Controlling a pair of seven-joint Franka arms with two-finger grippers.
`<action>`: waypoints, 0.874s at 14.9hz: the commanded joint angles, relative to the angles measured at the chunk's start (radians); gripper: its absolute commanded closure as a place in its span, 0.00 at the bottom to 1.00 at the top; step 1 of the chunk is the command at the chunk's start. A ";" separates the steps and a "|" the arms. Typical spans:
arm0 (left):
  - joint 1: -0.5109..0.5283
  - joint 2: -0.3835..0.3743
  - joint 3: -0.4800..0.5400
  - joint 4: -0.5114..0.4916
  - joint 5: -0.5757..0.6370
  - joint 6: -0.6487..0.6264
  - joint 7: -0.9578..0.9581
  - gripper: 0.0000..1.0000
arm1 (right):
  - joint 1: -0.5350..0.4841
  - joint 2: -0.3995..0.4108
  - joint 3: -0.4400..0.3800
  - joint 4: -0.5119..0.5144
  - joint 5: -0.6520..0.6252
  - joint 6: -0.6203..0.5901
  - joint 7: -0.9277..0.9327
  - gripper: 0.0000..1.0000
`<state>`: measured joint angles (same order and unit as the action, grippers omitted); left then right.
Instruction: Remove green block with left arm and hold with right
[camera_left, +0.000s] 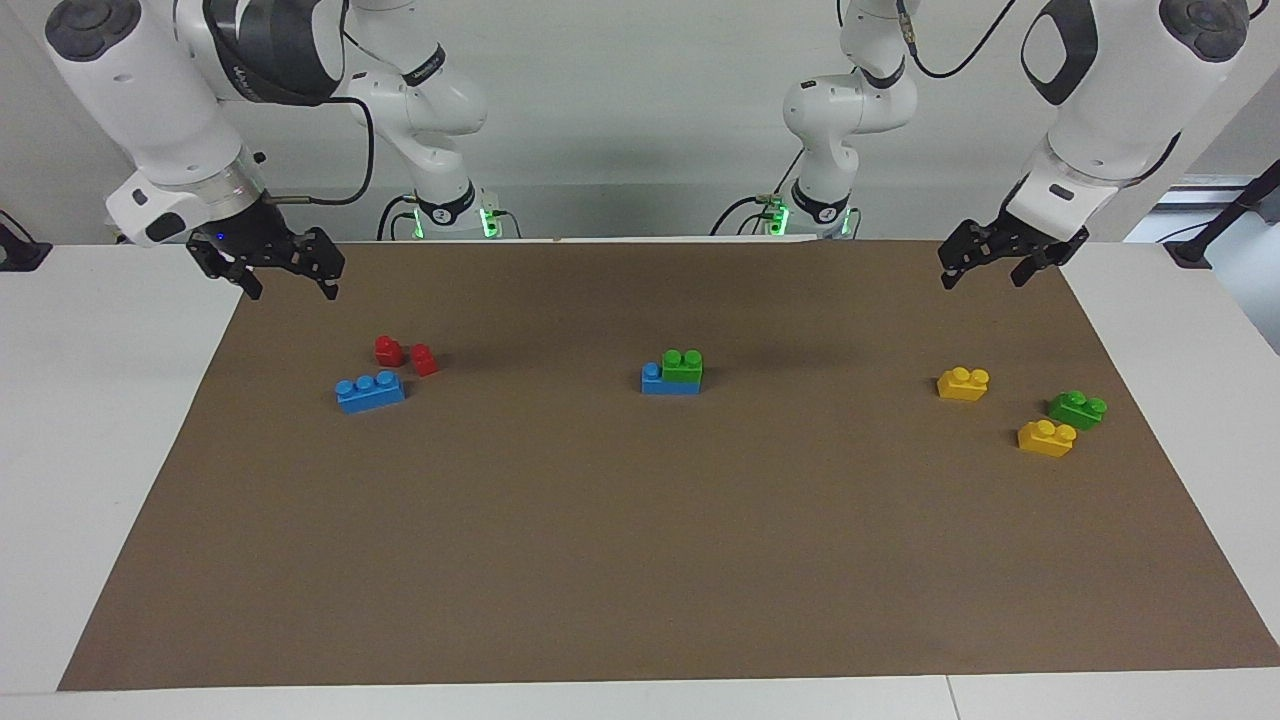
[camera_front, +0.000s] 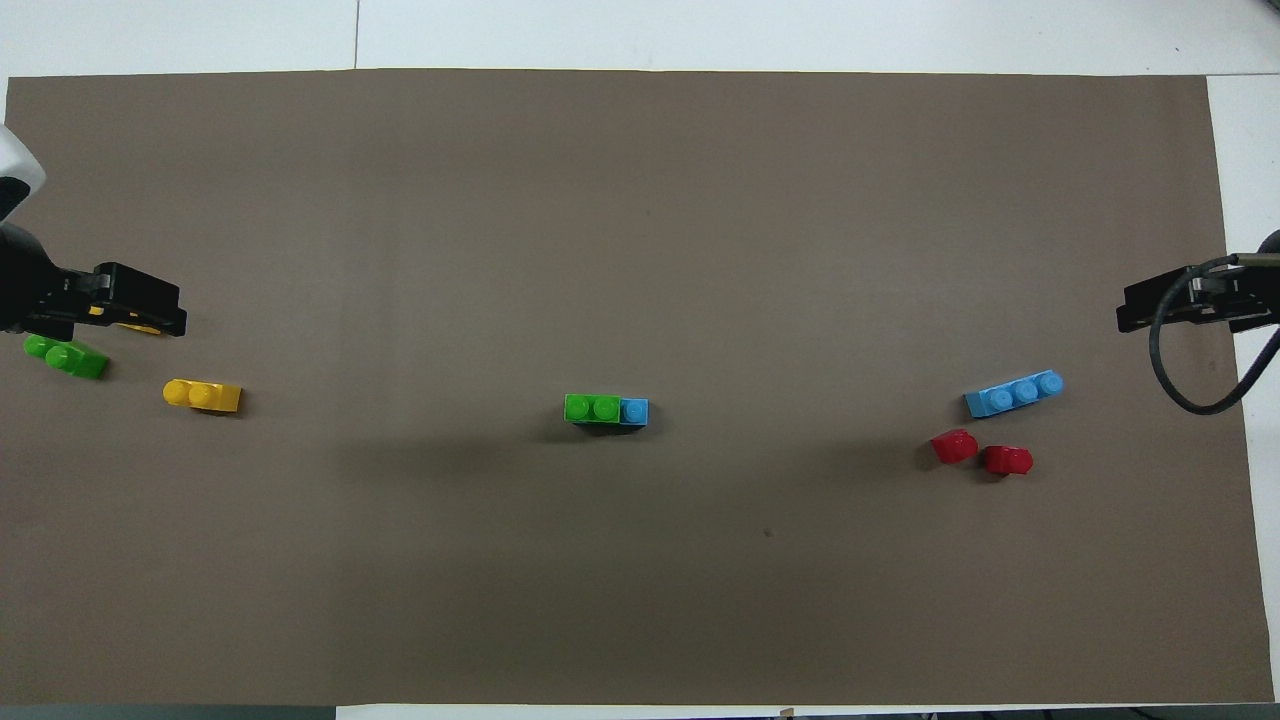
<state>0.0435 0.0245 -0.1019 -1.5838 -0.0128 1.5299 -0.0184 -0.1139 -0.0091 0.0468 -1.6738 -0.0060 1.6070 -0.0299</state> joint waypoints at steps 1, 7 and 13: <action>0.004 0.003 0.004 0.021 -0.016 -0.017 0.020 0.00 | -0.007 -0.026 0.005 -0.026 -0.011 -0.001 0.004 0.00; 0.003 -0.018 0.002 0.010 -0.016 -0.005 0.008 0.00 | -0.006 -0.037 0.007 -0.064 -0.009 0.057 0.031 0.00; -0.005 -0.040 0.001 0.002 -0.016 -0.011 0.005 0.00 | 0.071 0.021 0.007 -0.063 0.029 0.155 0.648 0.00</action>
<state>0.0426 0.0045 -0.1058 -1.5751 -0.0134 1.5306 -0.0182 -0.0696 -0.0063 0.0495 -1.7162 -0.0015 1.7154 0.3936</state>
